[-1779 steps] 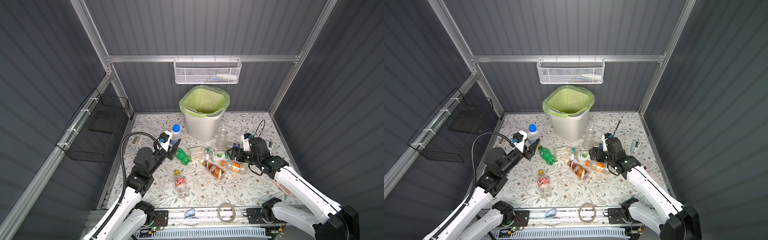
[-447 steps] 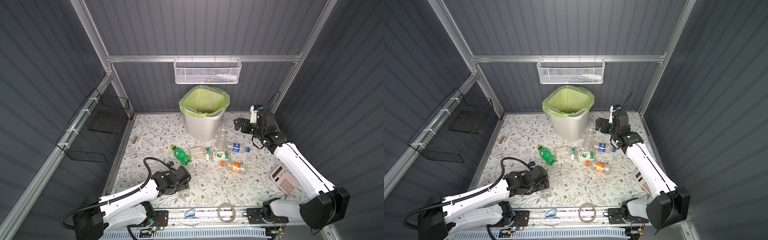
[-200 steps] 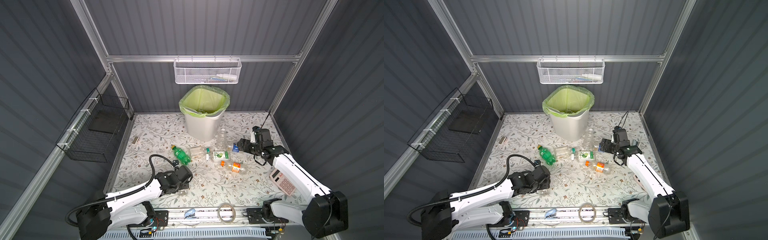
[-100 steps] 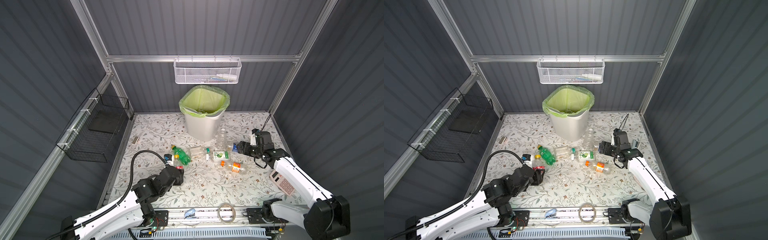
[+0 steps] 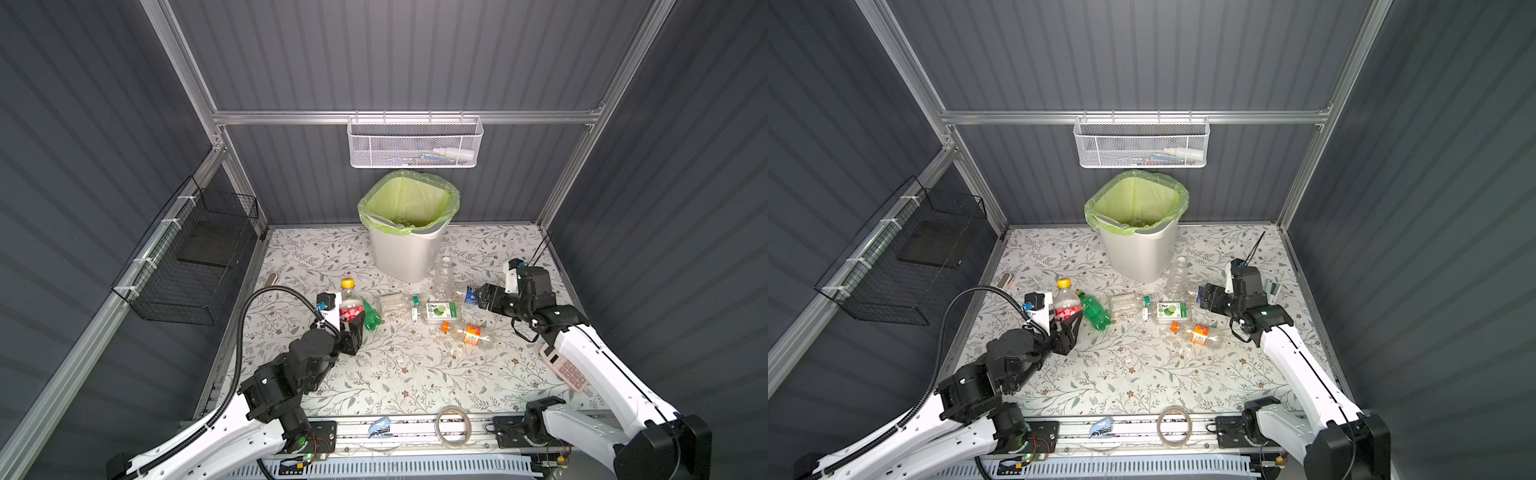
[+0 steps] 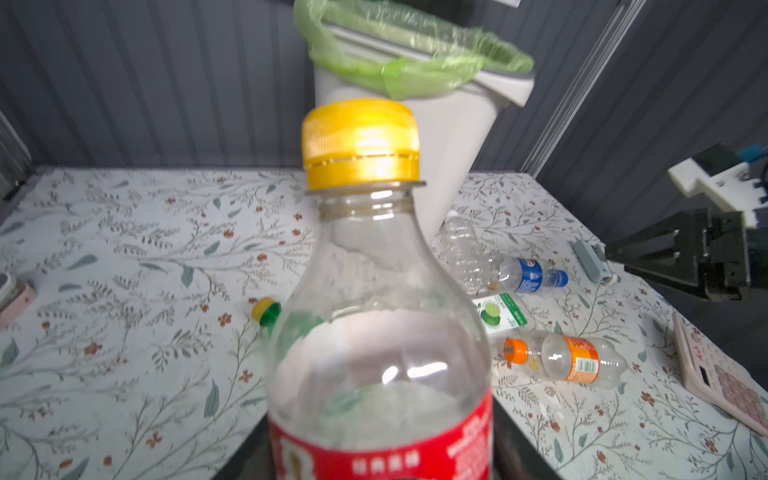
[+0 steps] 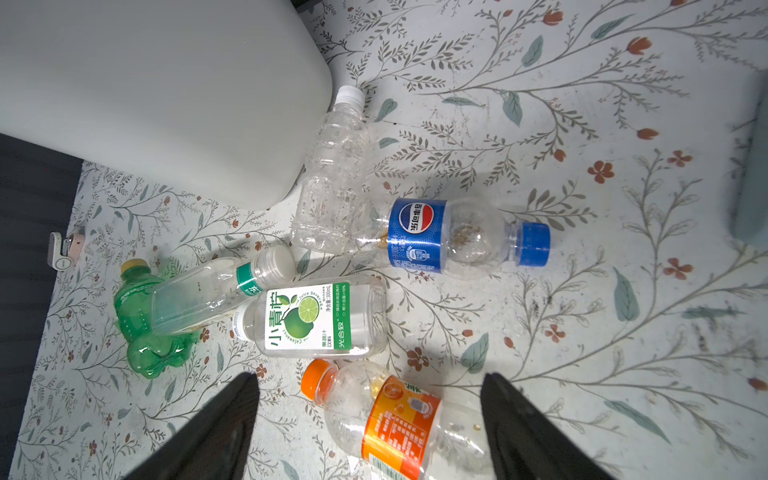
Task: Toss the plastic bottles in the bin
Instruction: 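Lift the red-label bottle over the bin with the left gripper and release, then withdraw the left arm while the right gripper lowers onto the orange-capped bottle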
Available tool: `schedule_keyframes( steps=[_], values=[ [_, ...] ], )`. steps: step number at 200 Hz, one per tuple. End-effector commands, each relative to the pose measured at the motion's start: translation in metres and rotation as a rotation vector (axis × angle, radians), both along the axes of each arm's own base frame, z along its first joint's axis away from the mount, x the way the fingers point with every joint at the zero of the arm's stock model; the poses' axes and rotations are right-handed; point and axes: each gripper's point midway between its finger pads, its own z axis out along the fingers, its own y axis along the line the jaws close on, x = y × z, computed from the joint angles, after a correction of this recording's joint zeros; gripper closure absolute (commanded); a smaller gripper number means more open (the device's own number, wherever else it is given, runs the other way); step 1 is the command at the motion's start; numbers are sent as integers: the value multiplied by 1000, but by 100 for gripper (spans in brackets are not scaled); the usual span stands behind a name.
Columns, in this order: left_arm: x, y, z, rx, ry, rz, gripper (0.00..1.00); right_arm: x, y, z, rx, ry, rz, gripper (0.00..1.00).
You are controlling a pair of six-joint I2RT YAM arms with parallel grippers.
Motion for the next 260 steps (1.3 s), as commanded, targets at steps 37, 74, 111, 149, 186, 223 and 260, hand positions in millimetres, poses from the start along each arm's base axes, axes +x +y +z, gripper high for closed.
schedule_keyframes(
  steps=[37,74,111,149,186,223,260],
  values=[
    [8,-35,164,11,-501,-84,41,-4,-2,14,16,-75,-2,15],
    [68,-84,244,123,-615,-68,39,-1,0,22,53,-126,-12,15],
    [211,-135,248,111,-311,-145,3,0,11,19,126,-124,3,17],
    [239,-147,225,169,-227,-121,0,-14,5,5,53,-23,9,15],
    [229,-113,221,129,-241,-49,0,-27,2,3,-15,34,64,14],
    [212,-80,222,132,-258,4,0,-34,16,14,-37,46,210,14],
    [198,-40,196,134,-211,72,0,-52,31,1,-84,154,390,15]
  ],
)
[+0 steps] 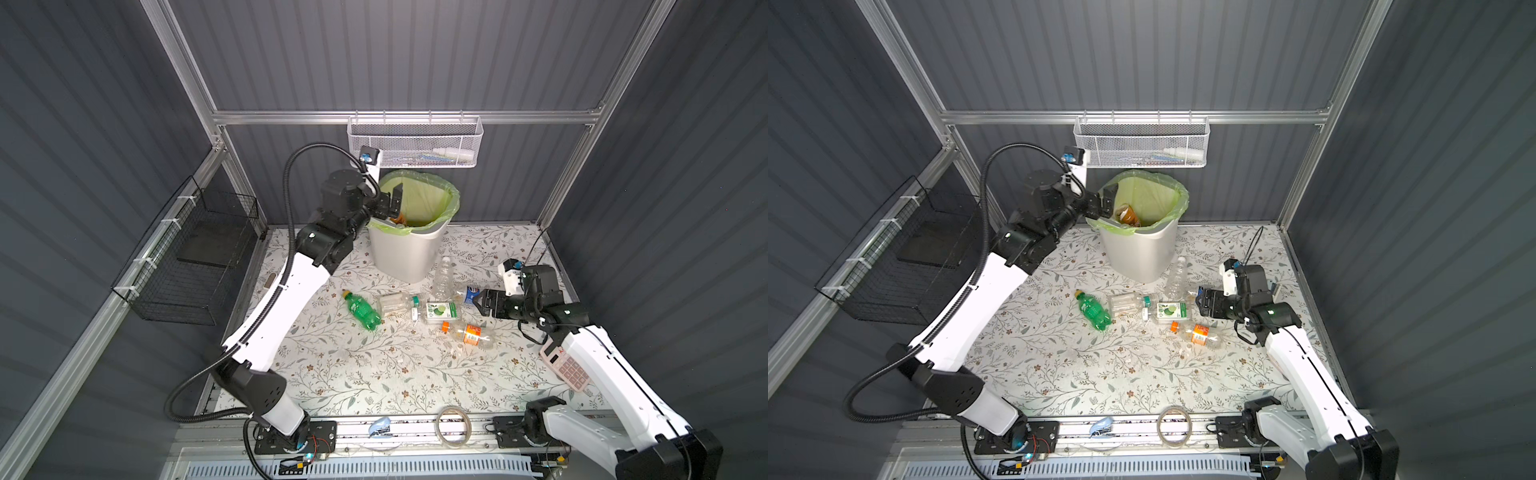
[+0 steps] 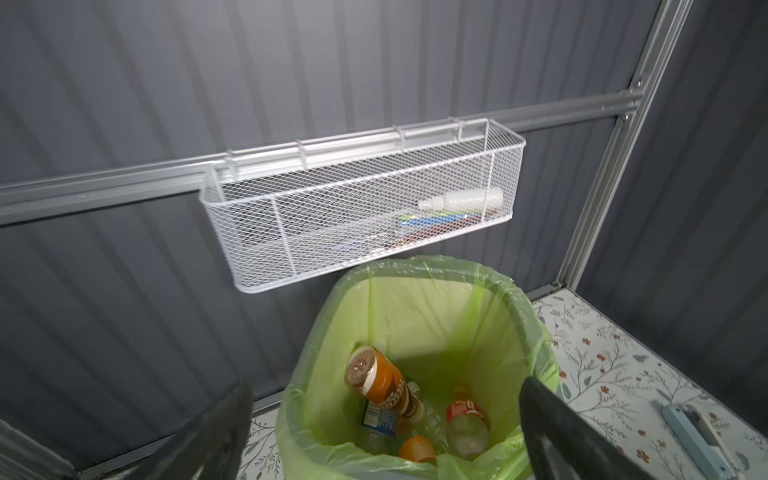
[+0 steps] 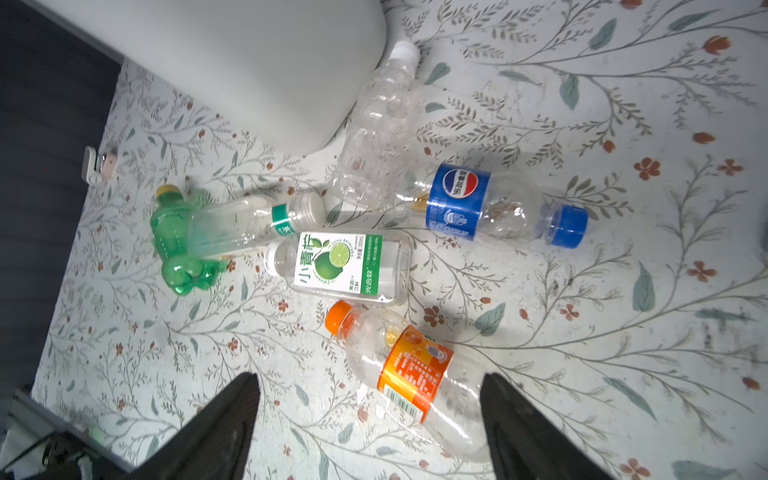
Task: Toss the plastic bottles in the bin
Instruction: 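Withdraw the left arm while the right gripper lowers onto the orange-capped bottle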
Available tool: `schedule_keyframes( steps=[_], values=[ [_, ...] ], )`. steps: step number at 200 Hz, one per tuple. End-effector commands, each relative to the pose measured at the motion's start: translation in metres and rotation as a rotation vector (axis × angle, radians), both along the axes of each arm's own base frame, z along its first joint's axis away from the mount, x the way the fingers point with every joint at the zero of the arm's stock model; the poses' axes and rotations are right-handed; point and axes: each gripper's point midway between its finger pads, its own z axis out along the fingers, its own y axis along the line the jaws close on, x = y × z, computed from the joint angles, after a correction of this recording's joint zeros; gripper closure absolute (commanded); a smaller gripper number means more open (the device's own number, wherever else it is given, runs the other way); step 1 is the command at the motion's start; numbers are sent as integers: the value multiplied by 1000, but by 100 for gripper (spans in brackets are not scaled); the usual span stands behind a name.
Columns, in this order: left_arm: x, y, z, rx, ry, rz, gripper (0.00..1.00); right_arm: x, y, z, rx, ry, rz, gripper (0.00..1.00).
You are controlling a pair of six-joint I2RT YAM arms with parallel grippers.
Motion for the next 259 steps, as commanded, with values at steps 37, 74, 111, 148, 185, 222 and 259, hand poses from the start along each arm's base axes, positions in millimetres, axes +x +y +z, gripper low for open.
schedule_keyframes(
  steps=[37,74,111,148,185,222,259],
  values=[
    [-17,61,-46,-52,73,127,0,-29,19,-34,-236,162,281,16],
    [-32,84,-89,-34,154,174,0,-33,10,-62,-562,196,443,12],
    [-45,103,-126,-23,227,210,0,-41,19,-70,-581,163,579,11],
    [-56,109,-169,-33,320,217,0,-43,22,-83,-637,157,680,12],
    [-63,123,-199,10,378,255,0,-38,21,-100,-702,167,755,12],
    [-65,126,-213,27,418,247,0,-30,20,-115,-726,167,797,10],
    [-63,127,-216,33,427,246,0,-31,26,-129,-685,175,819,11]
  ],
)
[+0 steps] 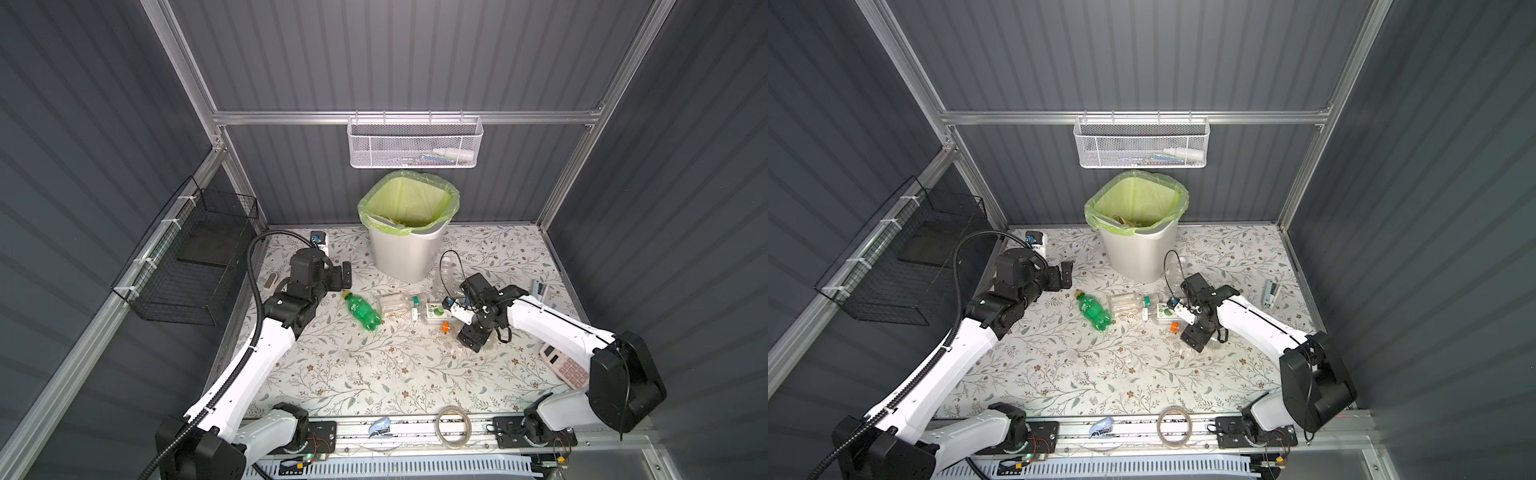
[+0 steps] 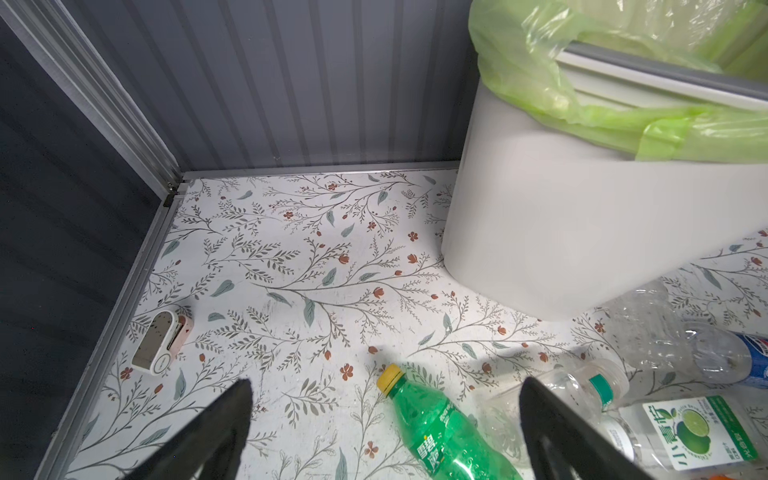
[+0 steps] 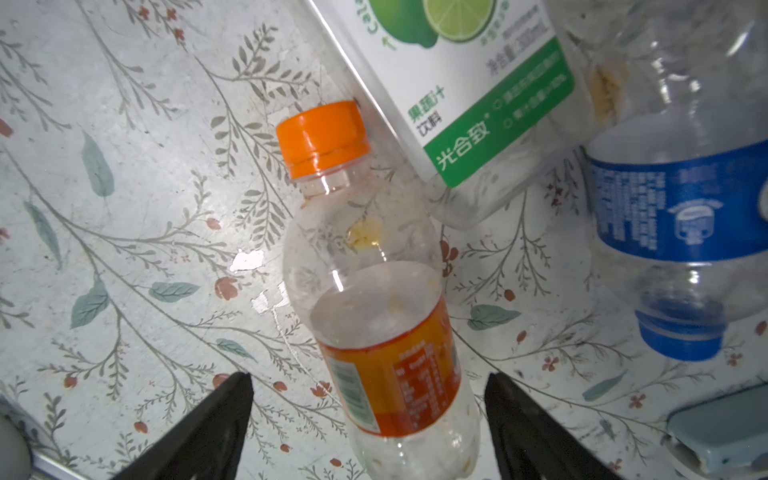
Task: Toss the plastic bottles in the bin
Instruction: 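Withdraw the left arm while the right gripper lowers onto the orange-capped bottle, then grasp the orange-capped bottle with the right gripper and lift it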
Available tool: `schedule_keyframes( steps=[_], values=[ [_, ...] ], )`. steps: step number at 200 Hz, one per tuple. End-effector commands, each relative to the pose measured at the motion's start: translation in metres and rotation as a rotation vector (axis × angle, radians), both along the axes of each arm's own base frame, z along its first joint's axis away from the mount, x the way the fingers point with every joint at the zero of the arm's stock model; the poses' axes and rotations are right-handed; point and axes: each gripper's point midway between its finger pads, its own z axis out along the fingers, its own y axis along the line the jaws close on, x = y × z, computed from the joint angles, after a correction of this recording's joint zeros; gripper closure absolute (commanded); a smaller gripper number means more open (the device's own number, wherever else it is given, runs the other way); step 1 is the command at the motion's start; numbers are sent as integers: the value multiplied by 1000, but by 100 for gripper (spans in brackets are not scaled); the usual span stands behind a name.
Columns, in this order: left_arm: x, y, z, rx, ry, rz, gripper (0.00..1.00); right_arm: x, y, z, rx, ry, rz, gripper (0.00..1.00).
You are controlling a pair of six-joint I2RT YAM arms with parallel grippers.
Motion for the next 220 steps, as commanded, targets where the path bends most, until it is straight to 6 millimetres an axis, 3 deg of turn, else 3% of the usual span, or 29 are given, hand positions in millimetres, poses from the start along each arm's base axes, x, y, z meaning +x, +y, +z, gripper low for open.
schedule_keyframes(
  steps=[1,50,94,220],
  values=[
    [-3,1,-2,-8,9,-10,0,-1,5,-10,20,17,29,11],
    [3,-5,-15,-38,38,-17,0,4,4,-24,14,-2,27,12],
    [0,-4,-25,-46,57,-10,0,-4,1,-39,4,26,21,16],
    [-5,-4,-40,-69,84,-7,0,-9,5,-43,35,-6,-1,30]
  ],
)
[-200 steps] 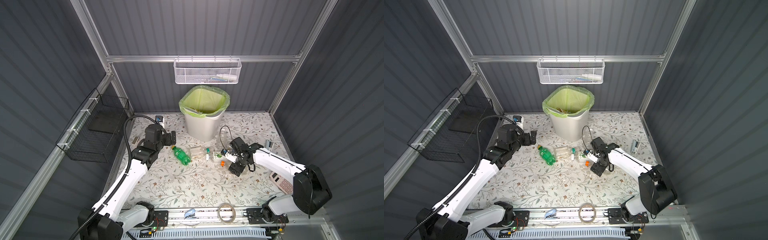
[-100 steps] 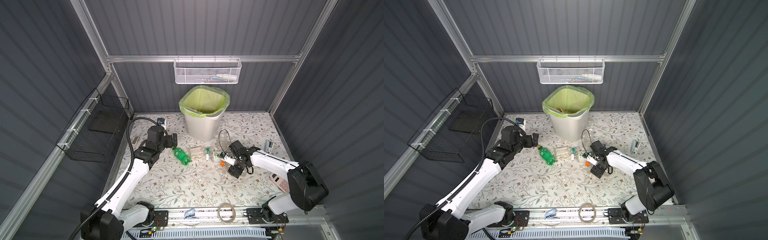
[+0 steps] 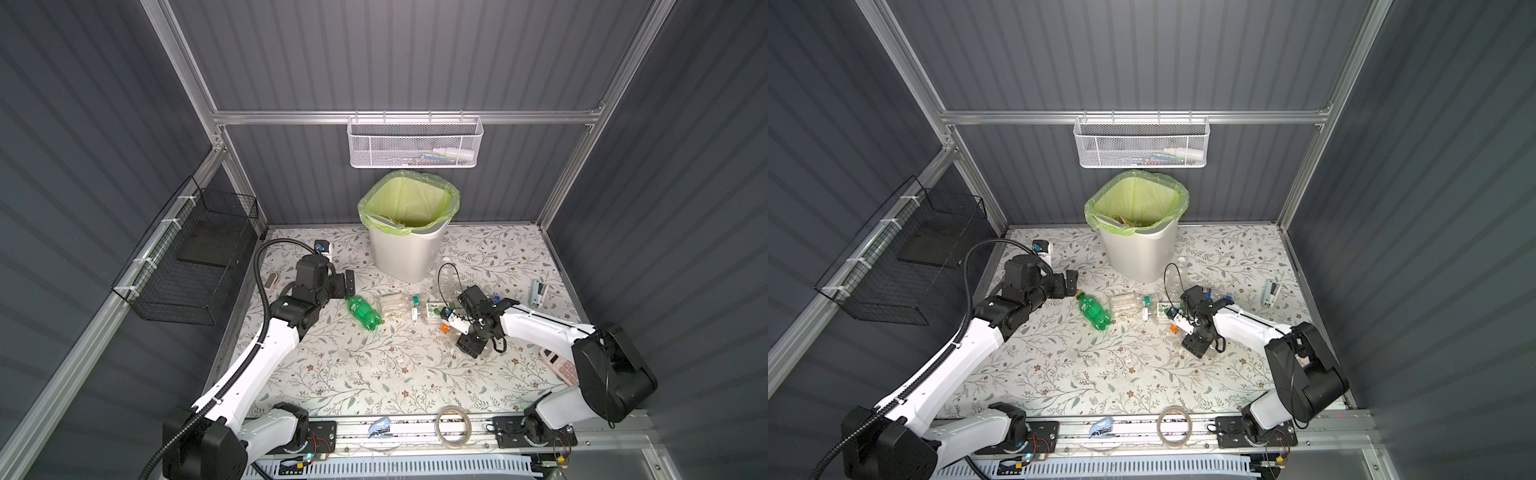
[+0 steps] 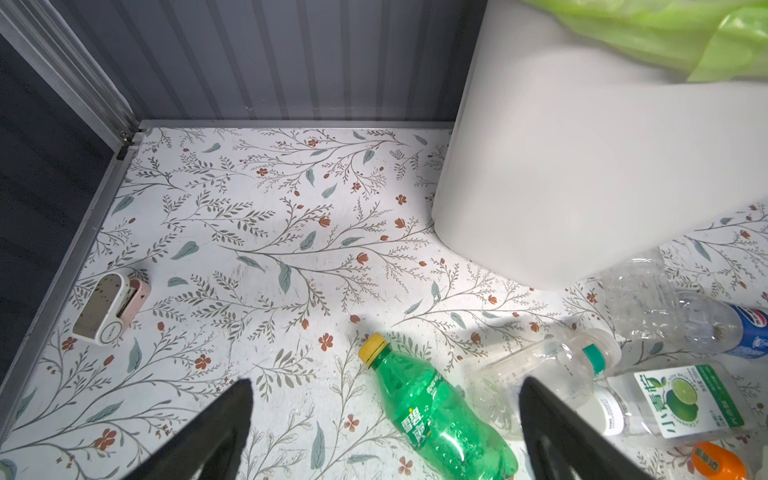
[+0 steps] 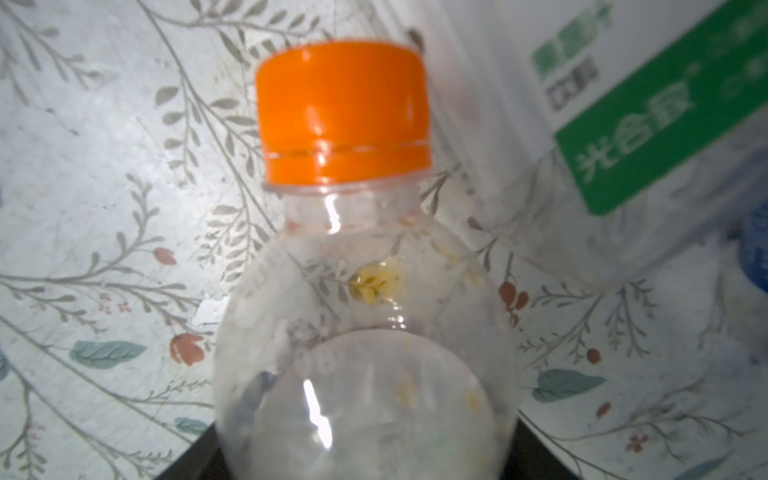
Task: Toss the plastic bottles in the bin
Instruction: 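Grasp the orange-capped bottle with the right gripper and lift it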
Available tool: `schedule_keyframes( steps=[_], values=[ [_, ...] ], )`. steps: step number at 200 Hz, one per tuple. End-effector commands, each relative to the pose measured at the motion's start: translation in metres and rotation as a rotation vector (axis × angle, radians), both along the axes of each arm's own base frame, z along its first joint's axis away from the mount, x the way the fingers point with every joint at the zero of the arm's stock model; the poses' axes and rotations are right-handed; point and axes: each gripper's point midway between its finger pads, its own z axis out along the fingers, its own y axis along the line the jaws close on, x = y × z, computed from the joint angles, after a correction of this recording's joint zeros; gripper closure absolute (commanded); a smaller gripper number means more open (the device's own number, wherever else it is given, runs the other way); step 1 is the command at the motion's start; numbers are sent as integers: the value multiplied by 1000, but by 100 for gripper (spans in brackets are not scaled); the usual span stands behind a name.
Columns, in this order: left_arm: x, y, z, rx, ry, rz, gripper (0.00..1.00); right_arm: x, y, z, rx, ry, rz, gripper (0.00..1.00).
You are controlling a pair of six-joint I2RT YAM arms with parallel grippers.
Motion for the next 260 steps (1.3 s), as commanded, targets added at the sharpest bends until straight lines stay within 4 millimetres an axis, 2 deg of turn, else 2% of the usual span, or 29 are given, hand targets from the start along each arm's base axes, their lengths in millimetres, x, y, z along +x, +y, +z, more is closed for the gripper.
schedule_keyframes(
  steps=[1,95,142,166,169,215,236,260],
  values=[
    [-2,0,1,-24,-6,0,0,-3,3,3,20,-7,-12,31],
    [-2,-2,-6,-46,13,0,0,-9,2,29,66,-84,-43,46],
    [-5,-3,-9,-52,25,-6,0,-1,7,59,154,-186,-93,48],
    [-7,-3,-11,-69,26,-7,0,10,11,85,239,-300,-146,50],
    [-8,-4,-11,-71,26,-7,0,11,11,96,263,-335,-154,50],
    [-9,-7,-17,-101,46,-10,0,30,13,165,447,-581,-237,50],
    [-11,-10,-20,-122,45,-19,0,32,22,199,605,-666,-266,50],
    [-12,-11,-22,-138,44,-19,0,33,20,233,749,-774,-319,50]
  ],
)
